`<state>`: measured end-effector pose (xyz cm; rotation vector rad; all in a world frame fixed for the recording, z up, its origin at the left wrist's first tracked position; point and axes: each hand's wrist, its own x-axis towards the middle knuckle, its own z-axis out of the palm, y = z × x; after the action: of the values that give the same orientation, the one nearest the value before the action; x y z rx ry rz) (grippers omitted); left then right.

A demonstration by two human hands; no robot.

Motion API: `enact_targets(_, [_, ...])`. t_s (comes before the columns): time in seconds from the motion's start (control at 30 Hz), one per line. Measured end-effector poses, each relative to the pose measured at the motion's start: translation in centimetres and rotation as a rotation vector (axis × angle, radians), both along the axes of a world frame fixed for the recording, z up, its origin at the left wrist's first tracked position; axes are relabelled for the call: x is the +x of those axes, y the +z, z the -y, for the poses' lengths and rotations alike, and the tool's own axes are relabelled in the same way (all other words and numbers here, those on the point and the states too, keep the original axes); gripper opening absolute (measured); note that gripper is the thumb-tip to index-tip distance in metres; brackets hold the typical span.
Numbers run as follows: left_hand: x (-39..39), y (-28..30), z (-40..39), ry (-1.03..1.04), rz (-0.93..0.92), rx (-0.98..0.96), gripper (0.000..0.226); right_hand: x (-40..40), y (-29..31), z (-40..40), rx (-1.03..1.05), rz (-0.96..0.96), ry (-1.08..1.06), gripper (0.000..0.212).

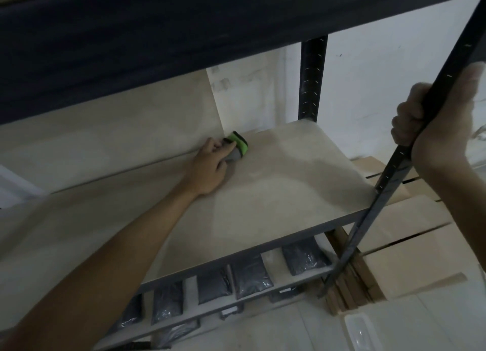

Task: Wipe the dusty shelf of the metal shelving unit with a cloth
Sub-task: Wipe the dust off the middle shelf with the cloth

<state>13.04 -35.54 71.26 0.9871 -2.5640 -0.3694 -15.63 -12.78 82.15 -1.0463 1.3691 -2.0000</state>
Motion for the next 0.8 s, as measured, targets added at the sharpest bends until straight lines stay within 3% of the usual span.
enact_targets(0.17, [-0.2,0.6,-4.7,-0.208,0.022,0.149,0.056,-0.2,-0.1,-0.2,0.028,0.008,-0.089,0.084])
enact_targets(0.3, [-1.1,2.0,0.0,0.007,-0.058,0.042,0.057,0.2,-0.3,-1.1,-0.018,-0.013,-0.052,0.082])
enact_targets(0.4, [-2.6,0.6,1.5,0.16,0.048,0.046,0.057,0.3,-0.2,-1.0,-0.038,-0.012,-0.061,0.084])
enact_targets(0.6, [-4.2,0.5,-2.3,-0.209,0.085,0.1,0.055,0.5,0.0,-1.0,-0.045,-0.003,-0.05,0.077])
enact_targets(0.8, [-8.9,2.5,5.0,-0.126,0.067,0.053,0.059,0.4,0.0,-0.8,-0.044,-0.031,-0.065,0.076])
